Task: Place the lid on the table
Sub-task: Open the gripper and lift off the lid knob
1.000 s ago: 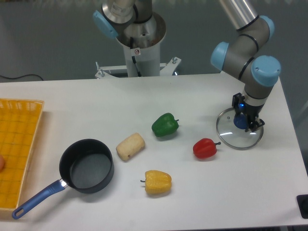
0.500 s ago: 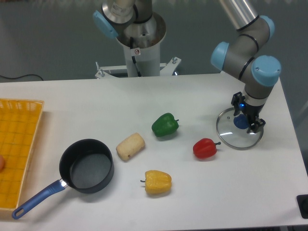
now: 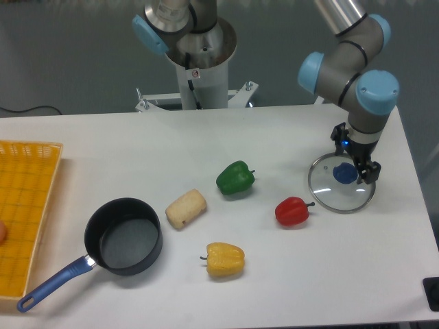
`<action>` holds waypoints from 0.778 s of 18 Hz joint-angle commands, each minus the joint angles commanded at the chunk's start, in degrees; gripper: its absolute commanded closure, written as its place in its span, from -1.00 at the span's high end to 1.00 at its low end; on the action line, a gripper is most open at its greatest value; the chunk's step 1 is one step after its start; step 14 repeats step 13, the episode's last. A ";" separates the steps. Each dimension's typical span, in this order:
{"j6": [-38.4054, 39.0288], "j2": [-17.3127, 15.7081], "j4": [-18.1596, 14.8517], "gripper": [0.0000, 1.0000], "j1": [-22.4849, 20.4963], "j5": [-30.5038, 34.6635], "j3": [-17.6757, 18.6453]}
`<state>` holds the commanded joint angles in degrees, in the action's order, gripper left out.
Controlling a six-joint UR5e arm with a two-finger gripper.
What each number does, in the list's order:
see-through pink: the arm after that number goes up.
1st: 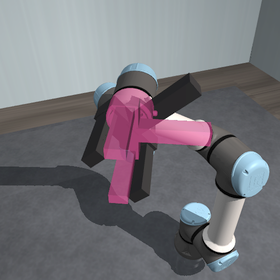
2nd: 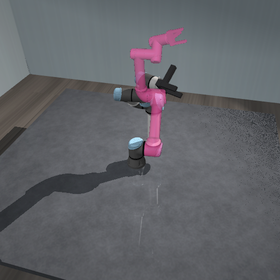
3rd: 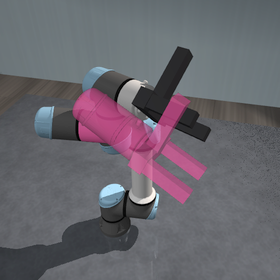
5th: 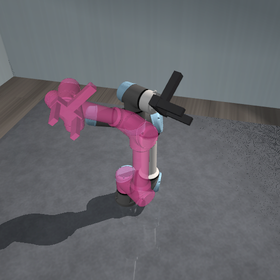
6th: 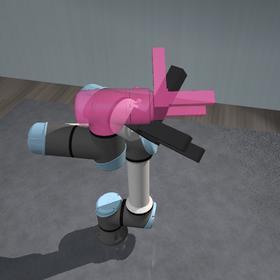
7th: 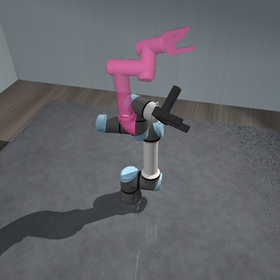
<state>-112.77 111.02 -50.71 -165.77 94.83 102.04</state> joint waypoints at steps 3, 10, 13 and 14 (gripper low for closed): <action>1.14 -1.85 -5.61 1.00 0.88 -0.35 -0.70; 1.32 -2.12 -11.34 1.00 4.75 -2.64 -4.65; 1.67 -2.12 -11.34 1.00 6.07 -2.55 -4.92; 1.67 -2.12 -11.34 1.00 6.07 -2.55 -4.92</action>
